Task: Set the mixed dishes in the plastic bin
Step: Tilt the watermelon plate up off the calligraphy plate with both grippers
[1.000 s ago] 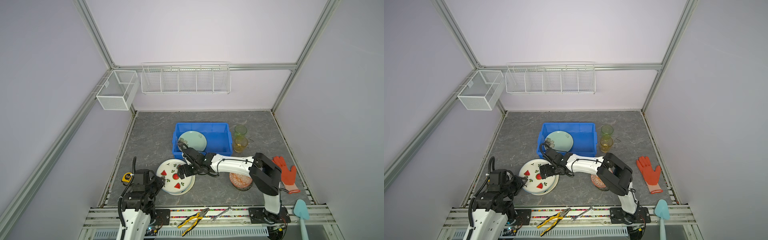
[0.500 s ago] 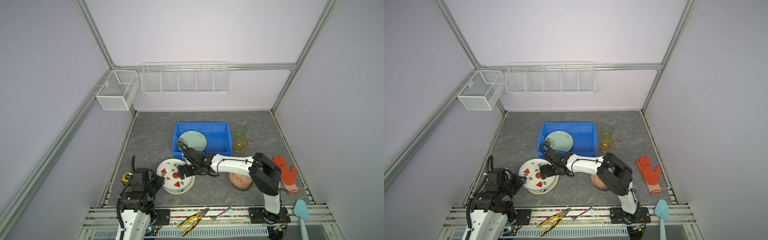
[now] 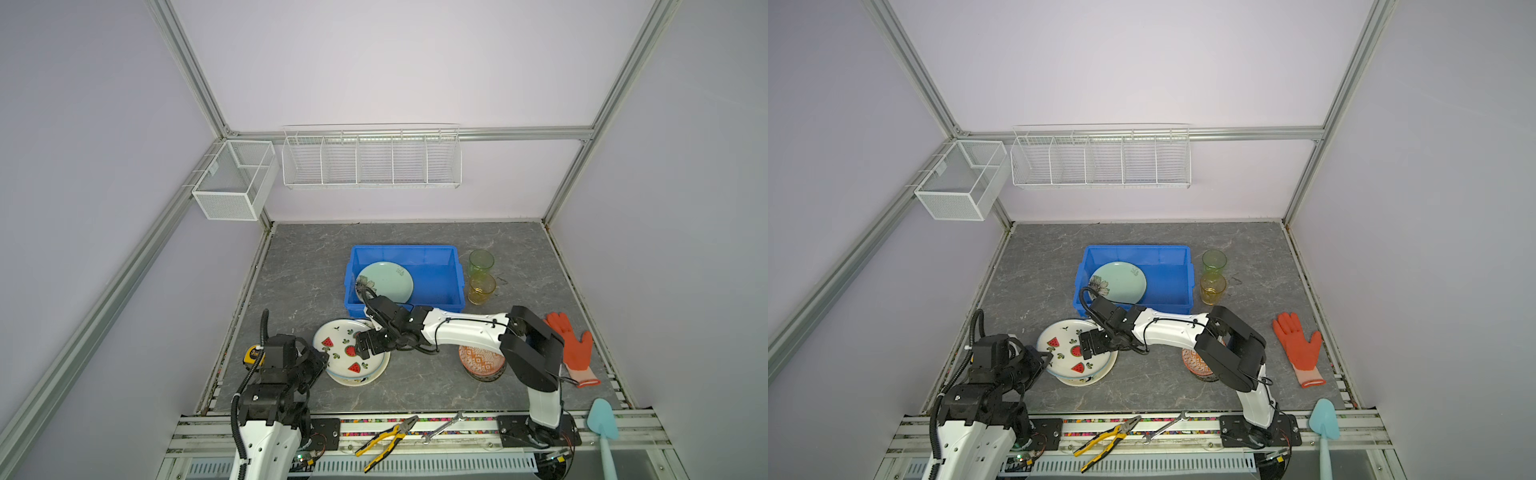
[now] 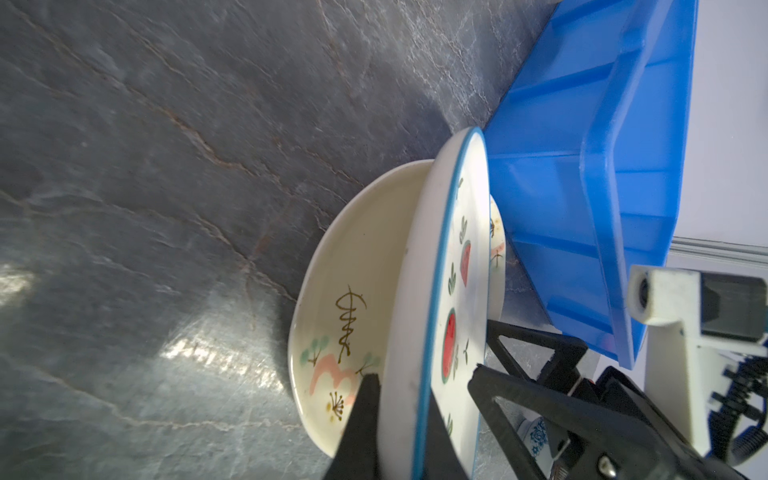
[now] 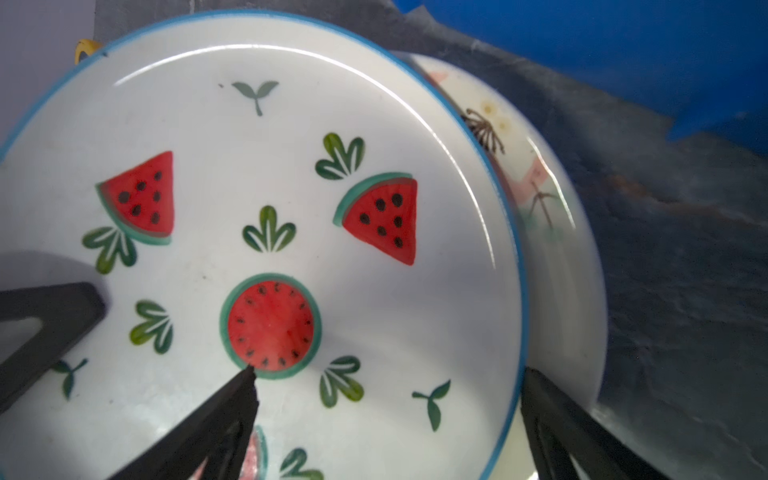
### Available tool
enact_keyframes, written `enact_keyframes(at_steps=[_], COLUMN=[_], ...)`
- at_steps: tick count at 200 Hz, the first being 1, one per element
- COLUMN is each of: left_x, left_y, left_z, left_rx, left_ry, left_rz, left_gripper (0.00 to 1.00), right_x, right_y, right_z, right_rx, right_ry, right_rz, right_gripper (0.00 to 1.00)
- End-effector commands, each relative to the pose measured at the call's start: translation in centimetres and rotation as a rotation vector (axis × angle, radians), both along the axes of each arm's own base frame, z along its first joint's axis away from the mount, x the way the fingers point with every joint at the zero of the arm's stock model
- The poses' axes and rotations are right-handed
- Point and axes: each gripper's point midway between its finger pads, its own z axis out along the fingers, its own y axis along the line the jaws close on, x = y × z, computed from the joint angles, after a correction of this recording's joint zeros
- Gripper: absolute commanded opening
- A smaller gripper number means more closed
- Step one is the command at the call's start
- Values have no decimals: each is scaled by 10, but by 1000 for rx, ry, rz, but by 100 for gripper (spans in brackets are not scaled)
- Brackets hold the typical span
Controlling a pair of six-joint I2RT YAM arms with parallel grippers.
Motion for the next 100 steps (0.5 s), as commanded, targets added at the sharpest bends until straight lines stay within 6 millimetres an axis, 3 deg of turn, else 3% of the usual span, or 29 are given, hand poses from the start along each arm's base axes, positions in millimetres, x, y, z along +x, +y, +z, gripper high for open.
enact_keyframes(at_steps=[1, 100], left_x=[9, 4], left_y=[-8, -25], left_z=[37, 72], left_rx=[-37, -62], left_ry=[-105, -176], left_rz=[-28, -172], left_gripper=[0, 0], right_x=[1, -2], right_y=[0, -30], right_z=[39, 99], right_rx=[63, 113], right_ry=[-35, -89], right_rz=[5, -20], right_gripper=[99, 98])
